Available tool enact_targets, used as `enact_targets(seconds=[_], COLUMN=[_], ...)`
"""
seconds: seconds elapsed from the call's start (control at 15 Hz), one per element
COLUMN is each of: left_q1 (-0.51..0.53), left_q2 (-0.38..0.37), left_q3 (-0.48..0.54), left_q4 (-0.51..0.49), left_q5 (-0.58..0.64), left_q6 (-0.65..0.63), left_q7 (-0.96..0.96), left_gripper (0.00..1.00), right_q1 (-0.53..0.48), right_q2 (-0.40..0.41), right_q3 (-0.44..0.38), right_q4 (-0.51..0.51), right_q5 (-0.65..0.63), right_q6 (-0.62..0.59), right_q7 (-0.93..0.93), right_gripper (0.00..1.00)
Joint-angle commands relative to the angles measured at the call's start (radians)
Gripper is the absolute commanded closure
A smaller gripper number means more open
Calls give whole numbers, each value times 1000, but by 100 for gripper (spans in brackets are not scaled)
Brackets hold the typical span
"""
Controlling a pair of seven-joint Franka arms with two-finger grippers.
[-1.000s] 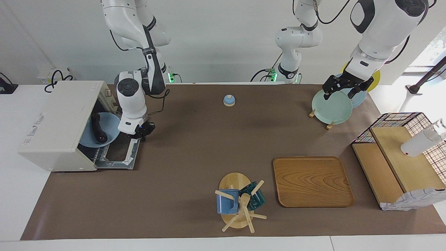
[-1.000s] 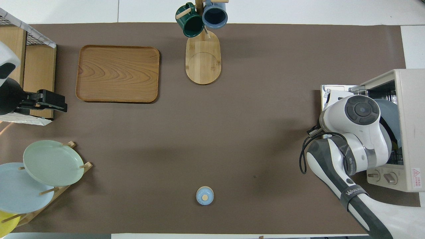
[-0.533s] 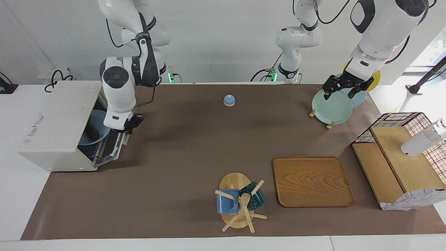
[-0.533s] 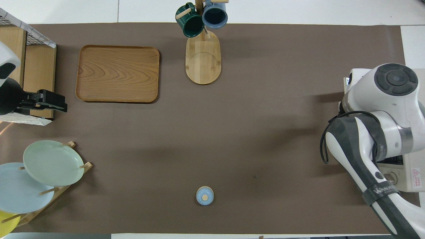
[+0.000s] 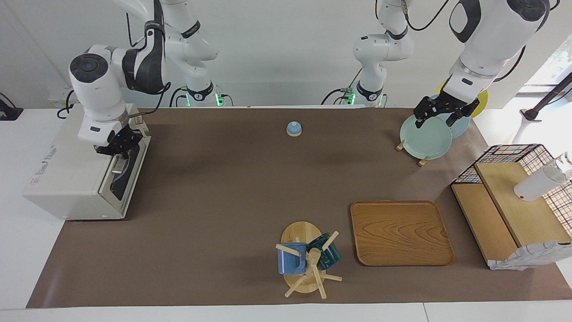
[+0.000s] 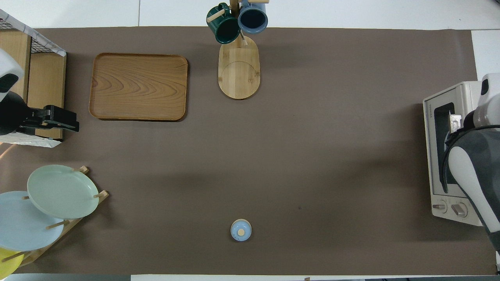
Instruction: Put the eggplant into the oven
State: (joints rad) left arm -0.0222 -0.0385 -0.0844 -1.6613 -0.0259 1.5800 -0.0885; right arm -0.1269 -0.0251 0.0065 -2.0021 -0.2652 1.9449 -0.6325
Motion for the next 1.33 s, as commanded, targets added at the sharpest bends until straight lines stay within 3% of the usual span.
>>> enact_targets(seconds=[0.0,0.13,0.27,0.33,0.4,0.47,0.73,1.0,1.13,1.27], left_q1=[10,10,10,10,10,10,10,10,10,10], left_q2=[2,2,0,0,2,2,2,2,2,0], left_q3=[-9,-9,-9,-9,-9,-8,-9,-9,-9,-9], left_q4=[5,5,5,5,5,5,5,5,5,5], left_q5=[14,14,14,14,14,14,14,14,14,14], left_q6=[-12,-12,-12,-14,-12,-12,-12,-12,-12,-12], left_q7=[7,7,7,7,7,7,7,7,7,7], left_gripper=[0,0,0,0,0,0,0,0,0,0], right_q1=[1,13,58,61,64,61,49,64,67,178], right_q2=[-25,-29,-25,-33,-36,-42,-39,-58,-47,-38], right_q3=[9,21,23,24,32,32,24,36,39,-53], right_q4=[-5,89,164,183,193,206,215,239,267,275], right_q5=[1,75,78,83,99,128,191,208,263,267], right_q6=[-49,-151,-231,-251,-261,-264,-270,-356,-374,-392], right_q7=[2,23,40,53,65,66,76,365,413,450], right_gripper=[100,88,67,52,15,0,0,0,0,0])
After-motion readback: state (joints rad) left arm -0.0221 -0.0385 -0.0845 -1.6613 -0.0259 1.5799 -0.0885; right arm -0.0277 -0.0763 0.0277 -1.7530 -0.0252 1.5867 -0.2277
